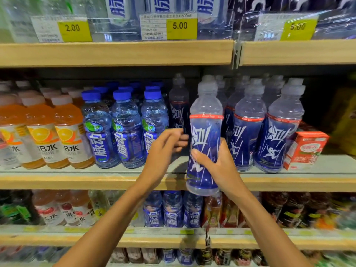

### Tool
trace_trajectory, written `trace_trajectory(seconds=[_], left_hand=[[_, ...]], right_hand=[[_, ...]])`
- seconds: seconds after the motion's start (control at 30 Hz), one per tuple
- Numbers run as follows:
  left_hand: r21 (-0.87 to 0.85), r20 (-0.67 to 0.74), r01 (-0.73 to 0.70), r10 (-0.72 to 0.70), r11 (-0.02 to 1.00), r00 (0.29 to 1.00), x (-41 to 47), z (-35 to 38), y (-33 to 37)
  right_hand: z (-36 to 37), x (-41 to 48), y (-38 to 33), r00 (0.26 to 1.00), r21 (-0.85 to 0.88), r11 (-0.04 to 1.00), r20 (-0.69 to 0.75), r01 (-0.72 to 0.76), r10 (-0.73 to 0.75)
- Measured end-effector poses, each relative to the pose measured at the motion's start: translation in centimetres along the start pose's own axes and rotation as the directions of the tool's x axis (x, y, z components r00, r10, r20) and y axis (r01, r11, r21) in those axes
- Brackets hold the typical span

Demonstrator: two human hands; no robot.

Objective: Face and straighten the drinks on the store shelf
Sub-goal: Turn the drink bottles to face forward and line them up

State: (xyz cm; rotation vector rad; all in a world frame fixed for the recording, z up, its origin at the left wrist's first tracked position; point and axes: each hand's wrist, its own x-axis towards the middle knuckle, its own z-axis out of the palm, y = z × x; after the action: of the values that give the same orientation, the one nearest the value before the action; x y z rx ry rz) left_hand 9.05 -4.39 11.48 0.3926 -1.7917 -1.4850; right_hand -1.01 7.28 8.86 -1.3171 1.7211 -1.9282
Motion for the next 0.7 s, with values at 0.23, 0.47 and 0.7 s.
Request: trace_trajectory(seconds=[0.23, 0.47, 0.7], left_hand=[[-0.149, 0.03, 0.067, -0.063, 0.987, 0.998, 0.3, 3.5, 4.4], [-0.241, -0.12, 0.016, -0.046, 0.97, 0.992, 0.3, 4.7, 4.4], [-0.7, 0.396, 0.285, 0.024, 0.655, 0.918, 2.1, 2.4, 4.1]], right_hand=[[0.8, -3.0, 0.5, 0.996, 0.003, 1.0, 0.088, -0.01, 0.01], [1.1, -3.9, 0.0, 0.997, -0.042, 0.999, 0.071, 0.016, -0.013], [-1.5, -3.2, -0.1, 0.853, 0.315, 0.859, 0.469, -0.404, 0.229]])
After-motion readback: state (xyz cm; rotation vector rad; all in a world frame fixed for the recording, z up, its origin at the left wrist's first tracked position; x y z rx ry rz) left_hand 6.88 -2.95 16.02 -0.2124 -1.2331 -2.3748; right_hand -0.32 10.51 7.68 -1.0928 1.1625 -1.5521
